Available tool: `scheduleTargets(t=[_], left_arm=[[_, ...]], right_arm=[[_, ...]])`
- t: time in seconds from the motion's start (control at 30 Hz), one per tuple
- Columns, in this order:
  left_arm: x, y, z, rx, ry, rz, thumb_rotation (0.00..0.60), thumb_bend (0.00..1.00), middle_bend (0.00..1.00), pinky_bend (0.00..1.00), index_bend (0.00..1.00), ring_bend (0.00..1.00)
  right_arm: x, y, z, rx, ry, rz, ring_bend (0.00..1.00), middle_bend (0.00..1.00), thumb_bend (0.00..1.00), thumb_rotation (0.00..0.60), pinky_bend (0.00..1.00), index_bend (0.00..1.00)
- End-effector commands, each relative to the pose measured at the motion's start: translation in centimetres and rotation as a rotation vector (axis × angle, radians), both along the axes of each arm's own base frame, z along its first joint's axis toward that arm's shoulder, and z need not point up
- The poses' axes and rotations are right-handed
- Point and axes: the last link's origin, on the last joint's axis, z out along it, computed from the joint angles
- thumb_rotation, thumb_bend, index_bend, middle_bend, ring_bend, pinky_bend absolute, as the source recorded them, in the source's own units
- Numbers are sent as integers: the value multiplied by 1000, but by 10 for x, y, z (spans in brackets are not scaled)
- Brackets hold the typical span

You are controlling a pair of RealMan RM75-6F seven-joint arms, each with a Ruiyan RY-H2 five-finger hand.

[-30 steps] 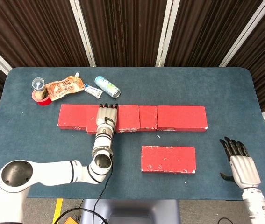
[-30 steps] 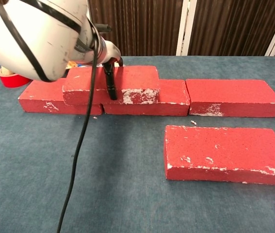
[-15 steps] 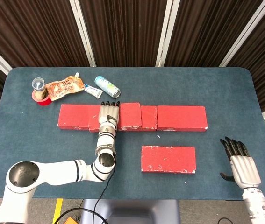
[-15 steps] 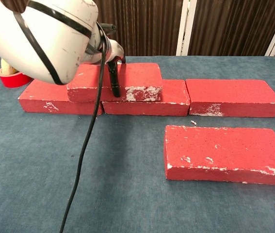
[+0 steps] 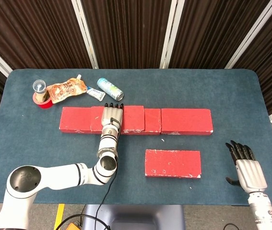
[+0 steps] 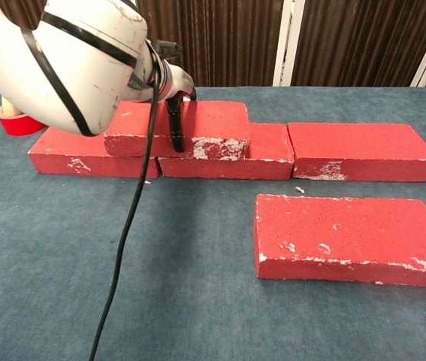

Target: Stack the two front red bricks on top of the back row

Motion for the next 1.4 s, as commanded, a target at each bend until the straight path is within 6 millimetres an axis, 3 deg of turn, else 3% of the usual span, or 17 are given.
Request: scheduleTargets(t=[0.03,0.6,1.4], left_arm=[[1,0,0,-3,0,-6,600,274,106,72,0,0],[6,5,-4,-16,4,-43,600,273,106,62,0,0],[-2,14,4,-13,14,-59,600,274,100,58,0,0]], right_arm=[[0,0,0,0,1,0,44,116,0,600,0,145],[-1,-1,0,0,3,-6,44,115,0,600,0,146],[-2,-1,-2,2,7,-15,44,116,0,600,0,145]])
